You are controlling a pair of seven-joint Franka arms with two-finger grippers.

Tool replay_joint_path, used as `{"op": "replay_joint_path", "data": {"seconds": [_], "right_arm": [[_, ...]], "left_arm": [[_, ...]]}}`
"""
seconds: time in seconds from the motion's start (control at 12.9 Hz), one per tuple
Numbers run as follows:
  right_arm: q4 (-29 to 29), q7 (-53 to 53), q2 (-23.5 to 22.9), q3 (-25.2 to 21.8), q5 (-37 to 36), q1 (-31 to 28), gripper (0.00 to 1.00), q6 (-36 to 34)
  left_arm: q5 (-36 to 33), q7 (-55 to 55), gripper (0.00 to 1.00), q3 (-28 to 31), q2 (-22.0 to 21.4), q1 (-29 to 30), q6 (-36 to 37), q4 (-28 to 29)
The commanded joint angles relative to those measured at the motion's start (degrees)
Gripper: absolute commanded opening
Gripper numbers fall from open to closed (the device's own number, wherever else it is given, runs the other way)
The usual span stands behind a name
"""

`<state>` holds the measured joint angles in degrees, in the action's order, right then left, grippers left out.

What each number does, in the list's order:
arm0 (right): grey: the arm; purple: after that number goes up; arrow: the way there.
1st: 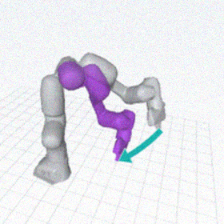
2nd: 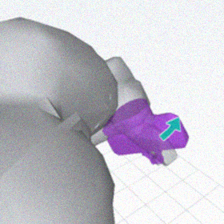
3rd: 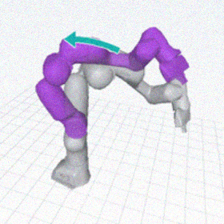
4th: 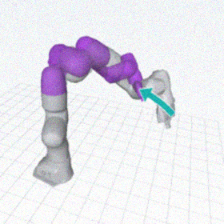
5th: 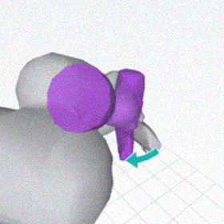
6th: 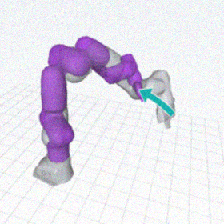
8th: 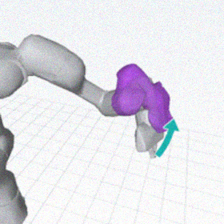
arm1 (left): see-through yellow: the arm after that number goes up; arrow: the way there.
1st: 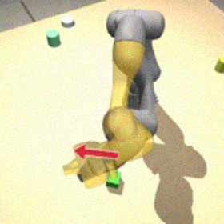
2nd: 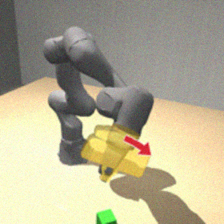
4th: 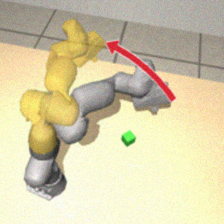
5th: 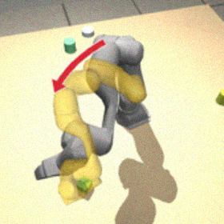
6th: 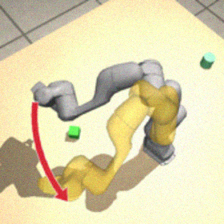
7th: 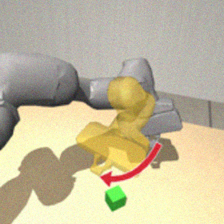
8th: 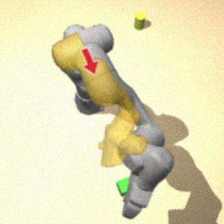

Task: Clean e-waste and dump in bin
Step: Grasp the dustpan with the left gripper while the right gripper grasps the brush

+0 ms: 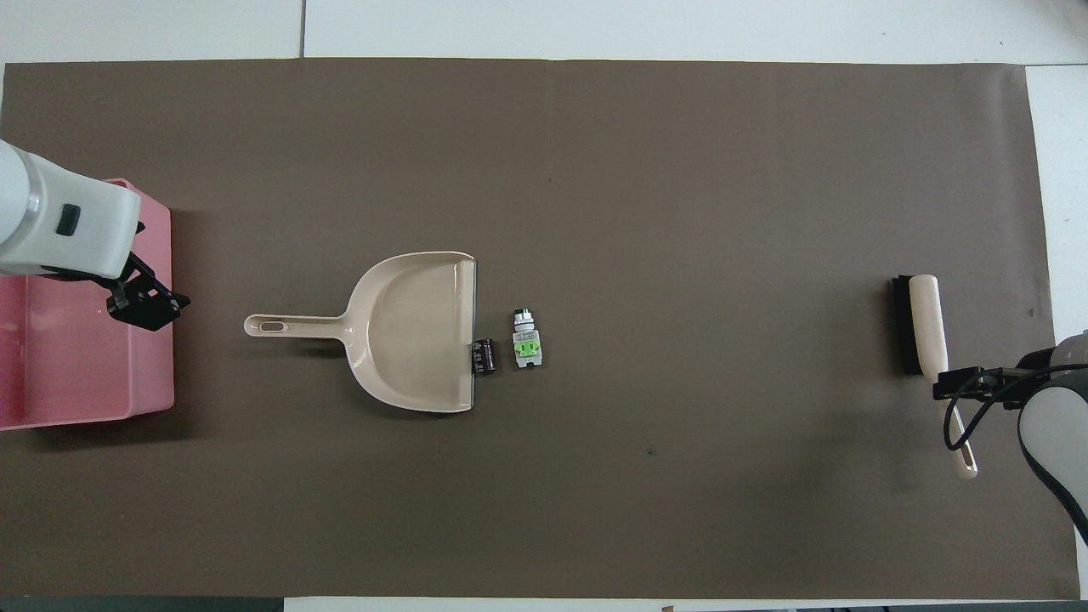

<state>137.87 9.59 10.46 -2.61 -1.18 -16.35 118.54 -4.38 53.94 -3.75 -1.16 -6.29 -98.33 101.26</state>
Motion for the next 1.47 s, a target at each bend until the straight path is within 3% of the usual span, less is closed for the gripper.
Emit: {"op": "replay_joint_path", "data": {"seconds": [0.0,0.23,0.46,0.93,1.16,1.24,1.31,1.39], "right_arm": [[4.23,6.65,1.84,0.50,1.26,-3.32,1.00,2.30],[7.49,8.52,2.20,0.50,1.26,-4.30,1.00,6.34],[7.59,8.25,2.02,0.50,3.46,-3.78,0.97,6.18],[7.41,8.17,1.94,0.59,3.55,-3.43,0.76,6.26],[7.41,8.17,1.94,0.59,3.55,-3.43,0.67,6.26],[7.41,8.17,1.94,0.59,3.55,-3.34,0.62,6.26],[7.41,8.17,1.94,0.59,3.55,-3.34,0.55,6.18],[7.32,8.25,1.94,0.59,3.55,-3.34,0.41,6.09]], "left_arm": [[-7.37,3.37,0.98,0.50,-1.30,-5.91,-7.28,8.75],[-12.47,1.88,0.98,0.41,-0.95,-10.14,-12.22,16.14],[-17.59,-3.04,0.98,0.41,1.15,-13.48,-16.45,21.60],[-21.64,-8.05,0.94,0.50,6.25,-16.03,-19.44,24.42],[-21.64,-8.32,0.93,0.32,6.35,-16.30,-19.44,24.60],[-21.64,-8.23,0.88,0.41,6.35,-16.74,-19.44,24.51],[-21.64,-8.23,0.70,0.41,6.35,-17.00,-19.44,24.43],[-22.16,-8.23,0.49,0.41,6.43,-17.00,-19.62,24.08]]}}
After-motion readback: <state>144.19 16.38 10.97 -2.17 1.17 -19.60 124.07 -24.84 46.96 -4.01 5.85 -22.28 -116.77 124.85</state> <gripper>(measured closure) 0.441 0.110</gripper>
